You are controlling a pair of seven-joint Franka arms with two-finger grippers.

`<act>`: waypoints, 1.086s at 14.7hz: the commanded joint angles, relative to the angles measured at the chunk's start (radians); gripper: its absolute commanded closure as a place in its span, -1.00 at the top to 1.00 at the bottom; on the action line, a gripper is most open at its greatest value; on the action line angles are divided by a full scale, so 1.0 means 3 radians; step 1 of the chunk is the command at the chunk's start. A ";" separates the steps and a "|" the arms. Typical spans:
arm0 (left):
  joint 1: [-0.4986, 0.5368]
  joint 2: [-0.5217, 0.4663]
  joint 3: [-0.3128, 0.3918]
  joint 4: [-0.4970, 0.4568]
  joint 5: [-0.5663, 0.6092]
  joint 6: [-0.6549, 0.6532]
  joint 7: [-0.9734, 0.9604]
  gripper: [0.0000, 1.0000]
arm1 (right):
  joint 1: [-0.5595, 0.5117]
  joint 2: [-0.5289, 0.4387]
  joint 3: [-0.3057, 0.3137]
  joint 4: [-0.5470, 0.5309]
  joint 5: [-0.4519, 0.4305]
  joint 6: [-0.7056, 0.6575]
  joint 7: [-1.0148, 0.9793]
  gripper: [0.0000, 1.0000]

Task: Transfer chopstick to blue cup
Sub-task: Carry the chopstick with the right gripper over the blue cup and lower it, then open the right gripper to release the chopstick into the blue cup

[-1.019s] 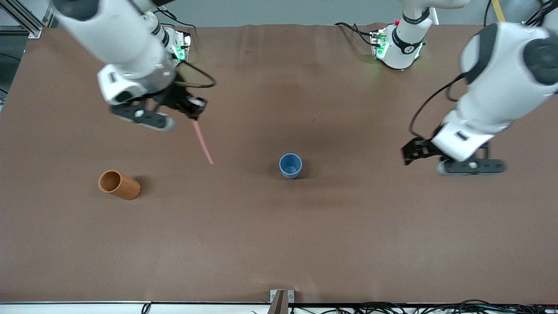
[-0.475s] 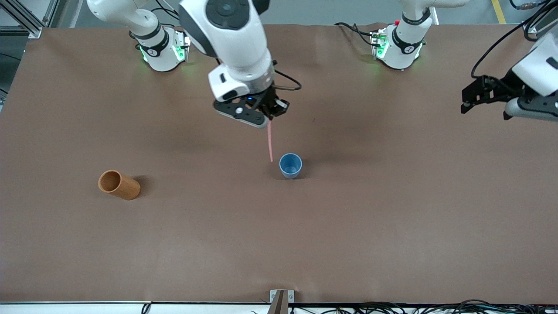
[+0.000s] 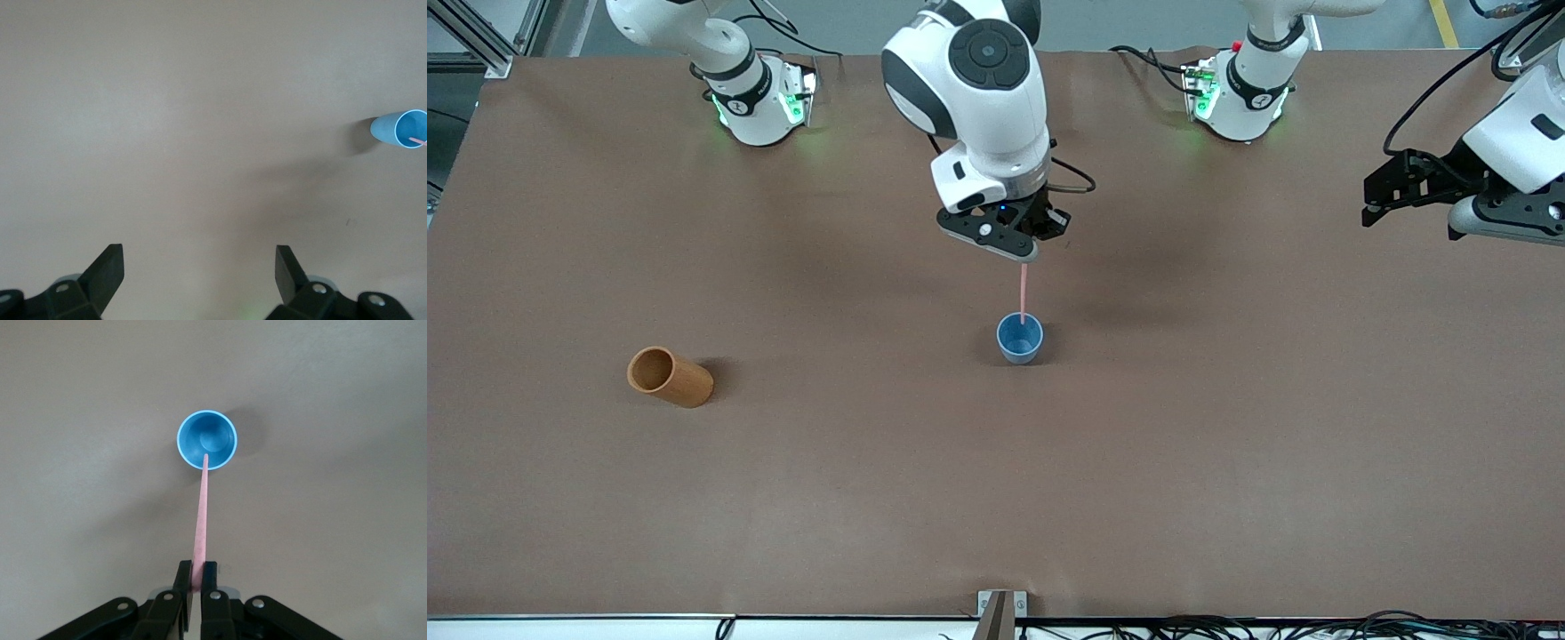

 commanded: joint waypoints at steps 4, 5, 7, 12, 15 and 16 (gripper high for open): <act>0.0030 -0.0023 0.0010 -0.0010 -0.0104 0.0041 -0.0065 1.00 | 0.0021 0.0145 -0.0037 0.0081 -0.0137 0.0018 0.0060 -0.87; 0.0030 -0.0023 0.0010 -0.0010 -0.0109 0.0041 -0.0065 1.00 | 0.0021 0.0175 -0.0037 0.0080 -0.0173 0.0023 0.0060 -0.86; 0.0036 -0.0023 0.0015 -0.0010 -0.0134 0.0041 -0.0111 1.00 | 0.0021 0.0206 -0.0032 0.0080 -0.0199 0.0150 0.0055 -0.81; 0.0010 -0.0003 0.0005 -0.0010 -0.0088 0.0041 -0.0310 1.00 | 0.0005 0.0201 -0.0032 -0.0134 -0.0174 0.0509 0.0034 -0.40; 0.0020 0.0017 -0.0056 -0.0010 -0.0088 0.0046 -0.0316 1.00 | -0.0025 0.0171 -0.0037 -0.0134 -0.0184 0.0483 0.0019 -0.03; 0.0025 0.0018 -0.0077 -0.0010 -0.0083 0.0046 -0.0310 1.00 | -0.0030 0.0155 -0.0042 -0.0134 -0.0189 0.0478 0.0014 0.11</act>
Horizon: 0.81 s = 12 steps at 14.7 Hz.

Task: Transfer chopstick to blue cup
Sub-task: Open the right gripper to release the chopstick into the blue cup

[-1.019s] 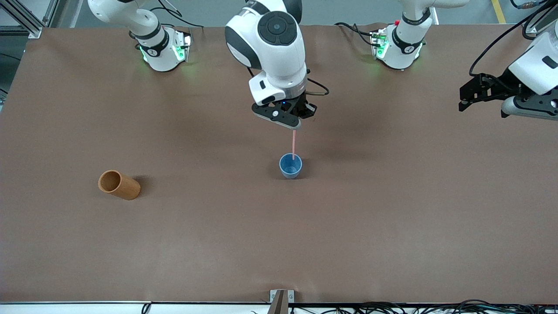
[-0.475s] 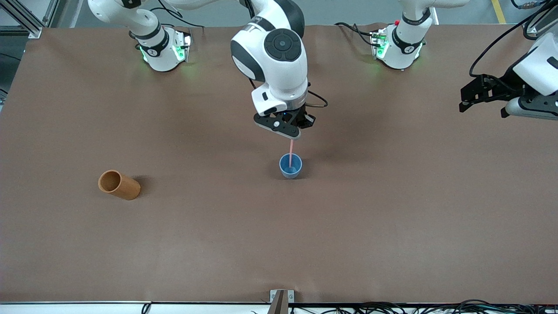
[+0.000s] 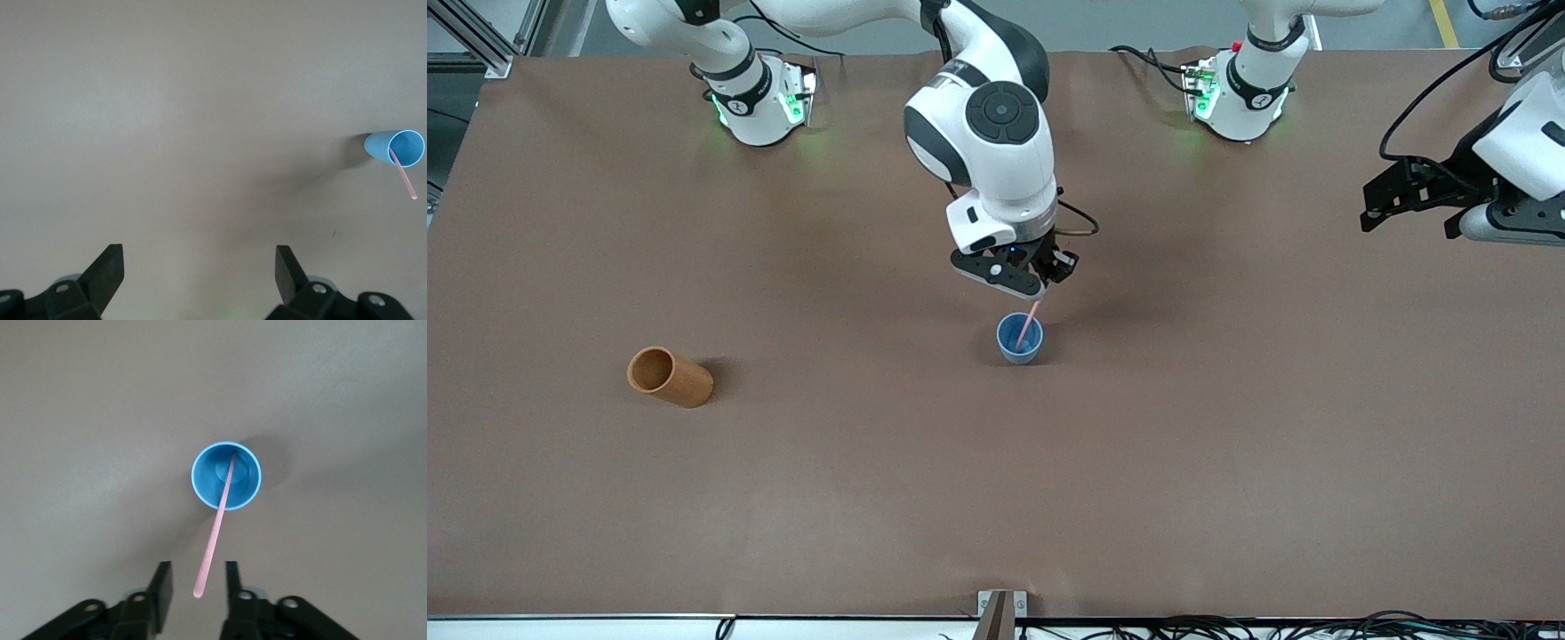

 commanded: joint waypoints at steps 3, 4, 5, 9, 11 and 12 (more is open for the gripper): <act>0.0019 0.0001 -0.0062 -0.0007 -0.0016 0.0035 0.0022 1.00 | -0.0197 -0.0310 0.0000 -0.0073 -0.0057 -0.0055 -0.0031 0.50; 0.0019 0.0001 -0.0062 -0.0007 -0.0021 0.0035 0.0028 1.00 | -0.0264 -0.0397 0.0000 -0.0078 -0.0057 -0.0157 -0.0158 0.62; 0.0019 0.0011 -0.0057 -0.0007 -0.0021 0.0035 0.0022 1.00 | -0.0366 -0.0514 -0.0005 -0.0078 -0.0057 -0.0320 -0.0346 0.77; 0.0029 0.0042 -0.0037 0.0095 -0.0036 0.0030 0.0043 1.00 | -0.0932 -0.1030 0.0000 -0.0292 -0.0057 -0.0782 -0.1271 0.98; 0.0024 0.0047 -0.0036 0.0095 -0.0031 0.0029 0.0043 1.00 | -0.1244 -0.1342 -0.0005 -0.0603 -0.0062 -0.0777 -0.1752 0.98; 0.0024 0.0047 -0.0036 0.0090 -0.0026 0.0029 0.0038 1.00 | -0.1423 -0.1485 -0.0005 -0.0757 -0.0062 -0.0772 -0.1957 0.98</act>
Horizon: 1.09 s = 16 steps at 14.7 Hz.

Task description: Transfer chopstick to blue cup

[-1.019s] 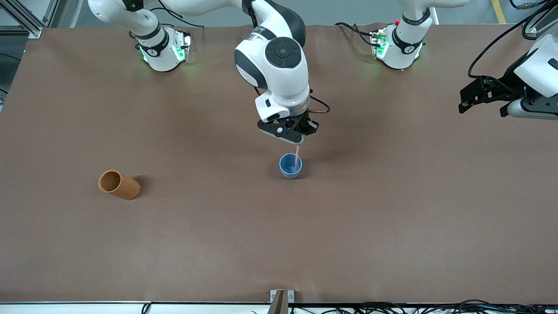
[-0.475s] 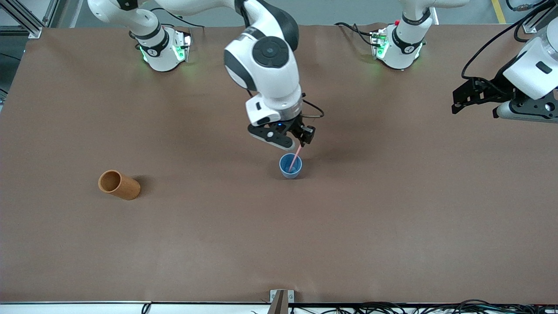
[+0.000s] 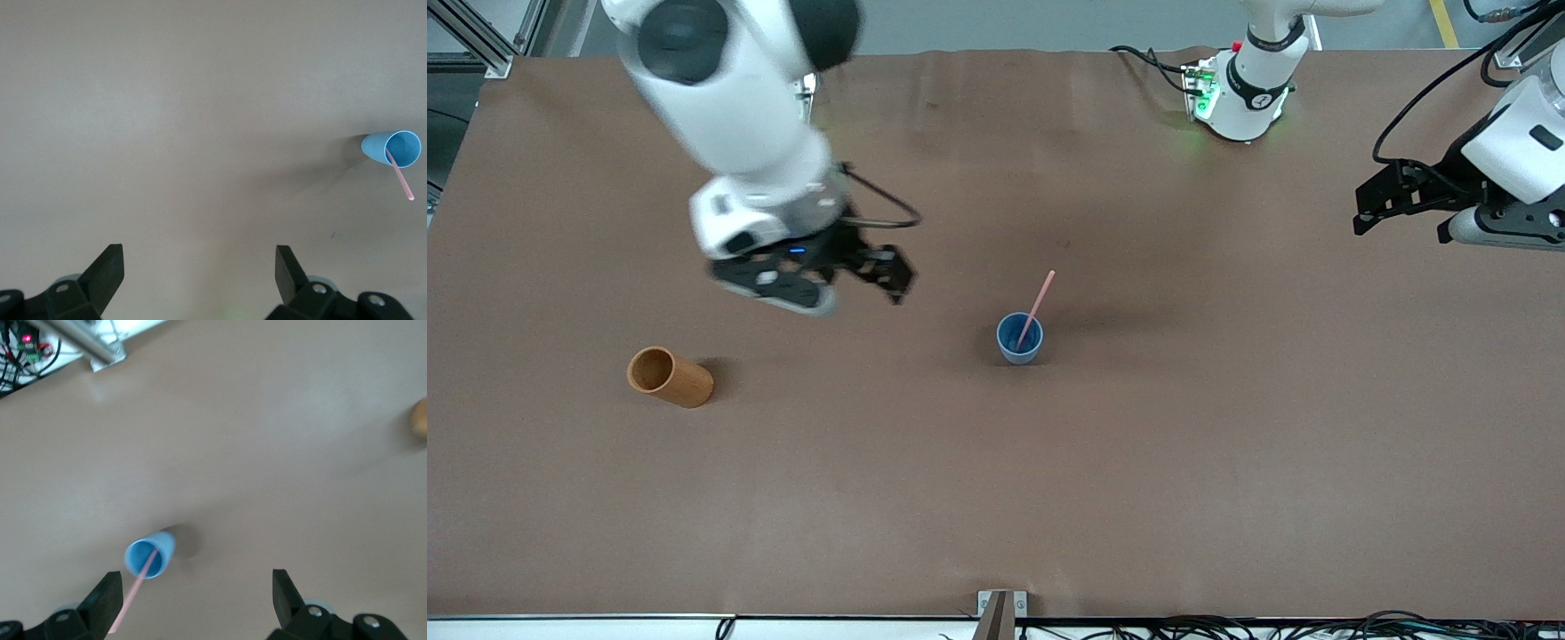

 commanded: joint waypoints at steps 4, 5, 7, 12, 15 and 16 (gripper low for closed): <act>0.0012 0.0027 -0.0012 0.0059 -0.0016 0.0001 0.0028 1.00 | -0.0897 -0.0809 0.0070 -0.1017 -0.0049 0.0105 -0.1340 0.98; 0.0007 0.0027 -0.0012 0.0059 -0.0016 0.0001 0.0028 1.00 | -0.1071 -0.0901 0.0070 -0.1129 -0.0049 0.0110 -0.1571 0.98; 0.0007 0.0027 -0.0012 0.0059 -0.0016 0.0001 0.0028 1.00 | -0.1307 -0.1008 0.0065 -0.1247 -0.0054 0.0105 -0.1858 0.98; 0.0007 0.0027 -0.0012 0.0059 -0.0016 0.0001 0.0028 1.00 | -0.1763 -0.1111 0.0065 -0.1396 -0.0110 0.0074 -0.2345 0.98; 0.0007 0.0027 -0.0012 0.0059 -0.0016 0.0001 0.0028 1.00 | -0.1835 -0.1096 0.0070 -0.1253 -0.0110 0.0049 -0.2508 1.00; 0.0007 0.0027 -0.0012 0.0059 -0.0016 0.0001 0.0028 1.00 | -0.1835 -0.1091 0.0070 -0.1177 -0.0120 -0.0038 -0.2595 1.00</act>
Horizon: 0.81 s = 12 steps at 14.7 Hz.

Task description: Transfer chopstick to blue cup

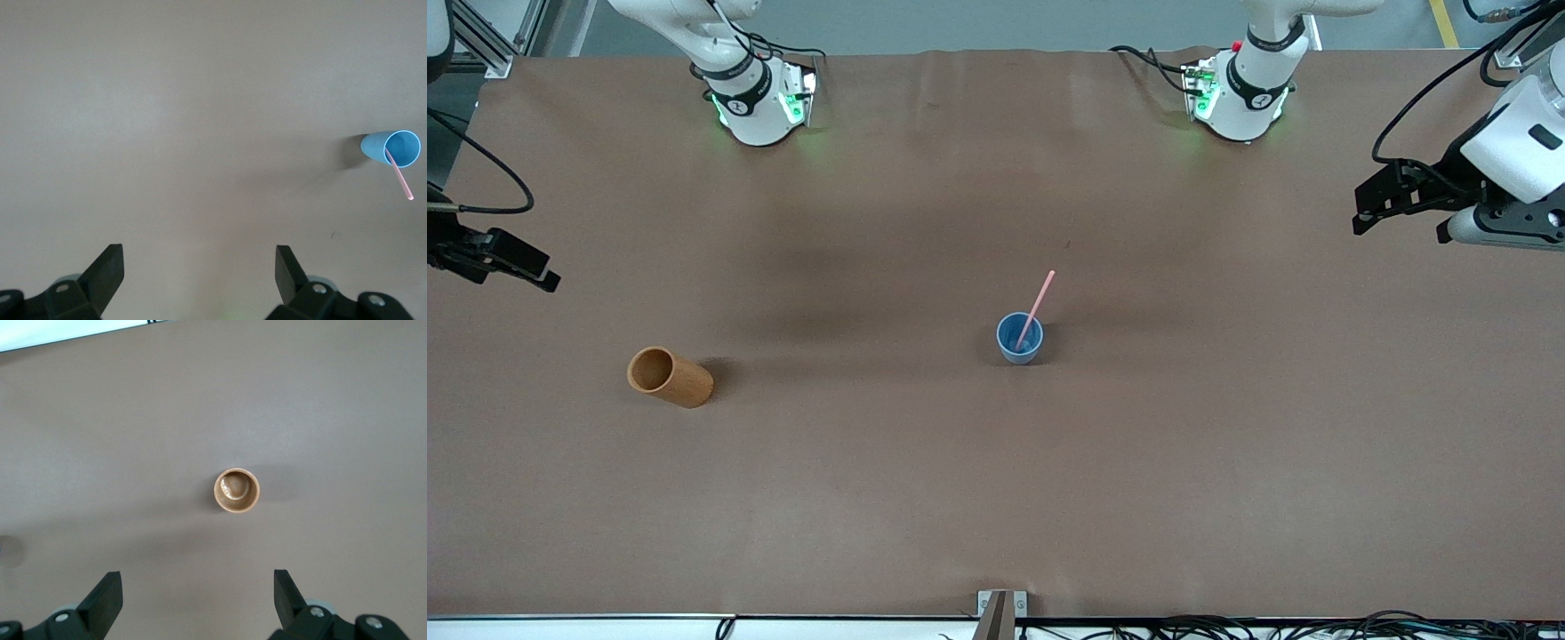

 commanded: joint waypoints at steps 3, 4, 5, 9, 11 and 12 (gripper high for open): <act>0.0009 0.0025 -0.0006 0.0059 -0.0016 0.0001 0.0028 1.00 | -0.0076 -0.0022 0.0079 0.0430 -0.0132 -0.0520 -0.0249 1.00; 0.0009 0.0025 -0.0006 0.0059 -0.0021 0.0001 0.0028 1.00 | -0.0055 0.0018 0.0079 0.0477 -0.0158 -0.0598 -0.0321 1.00; 0.0015 0.0025 -0.0006 0.0059 -0.0021 0.0001 0.0033 1.00 | -0.0055 0.0024 0.0085 0.0482 -0.0158 -0.0609 -0.0352 1.00; 0.0015 0.0025 -0.0011 0.0059 -0.0021 0.0001 0.0033 1.00 | -0.0035 -0.0047 0.0095 0.0340 -0.0178 -0.0644 -0.0551 1.00; 0.0015 0.0025 -0.0011 0.0059 -0.0021 0.0001 0.0033 1.00 | -0.0035 -0.0099 0.0095 0.0273 -0.0179 -0.0629 -0.0557 1.00; 0.0015 0.0025 -0.0011 0.0059 -0.0021 0.0001 0.0033 1.00 | -0.0030 -0.0094 0.0100 0.0283 -0.0184 -0.0609 -0.0557 1.00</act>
